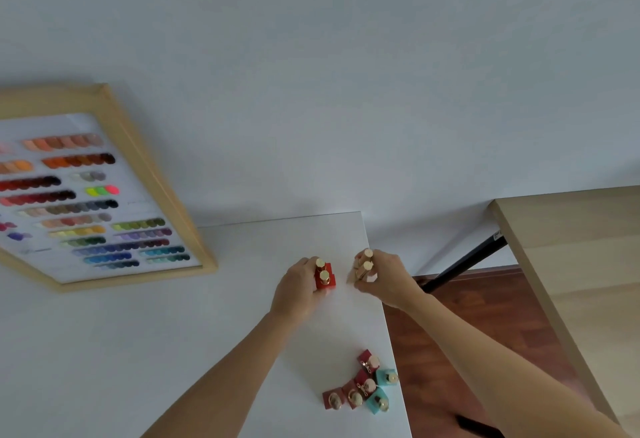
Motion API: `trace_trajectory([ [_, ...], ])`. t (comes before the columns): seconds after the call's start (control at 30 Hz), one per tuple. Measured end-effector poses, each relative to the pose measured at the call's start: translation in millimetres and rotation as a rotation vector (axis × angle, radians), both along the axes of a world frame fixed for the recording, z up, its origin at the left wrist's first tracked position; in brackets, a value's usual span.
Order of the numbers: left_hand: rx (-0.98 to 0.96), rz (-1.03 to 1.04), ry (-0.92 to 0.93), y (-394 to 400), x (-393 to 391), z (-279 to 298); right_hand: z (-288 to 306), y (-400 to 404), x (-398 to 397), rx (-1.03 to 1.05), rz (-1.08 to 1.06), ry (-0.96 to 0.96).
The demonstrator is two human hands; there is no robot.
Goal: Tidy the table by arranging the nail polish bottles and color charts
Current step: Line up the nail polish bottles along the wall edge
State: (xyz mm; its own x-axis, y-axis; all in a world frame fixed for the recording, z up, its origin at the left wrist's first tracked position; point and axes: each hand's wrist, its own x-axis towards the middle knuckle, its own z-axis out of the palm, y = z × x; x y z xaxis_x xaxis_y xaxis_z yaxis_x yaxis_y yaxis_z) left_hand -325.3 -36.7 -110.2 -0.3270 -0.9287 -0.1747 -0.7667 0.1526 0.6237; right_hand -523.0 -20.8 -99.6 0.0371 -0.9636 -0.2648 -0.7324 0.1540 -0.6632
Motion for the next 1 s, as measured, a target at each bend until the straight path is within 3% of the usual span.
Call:
trace_trajectory([
  [0.47, -0.009, 0.048, 0.054, -96, -49, -13, -18, -94, -18, -0.122, 0.039, 0.055],
  [0.73, -0.003, 0.294, 0.223, -97, -59, -26, -36, -91, -13, -0.182, -0.286, -0.147],
  [1.0, -0.012, 0.365, 0.225, -101, -72, -30, -44, -97, -9, -0.16, -0.438, -0.215],
])
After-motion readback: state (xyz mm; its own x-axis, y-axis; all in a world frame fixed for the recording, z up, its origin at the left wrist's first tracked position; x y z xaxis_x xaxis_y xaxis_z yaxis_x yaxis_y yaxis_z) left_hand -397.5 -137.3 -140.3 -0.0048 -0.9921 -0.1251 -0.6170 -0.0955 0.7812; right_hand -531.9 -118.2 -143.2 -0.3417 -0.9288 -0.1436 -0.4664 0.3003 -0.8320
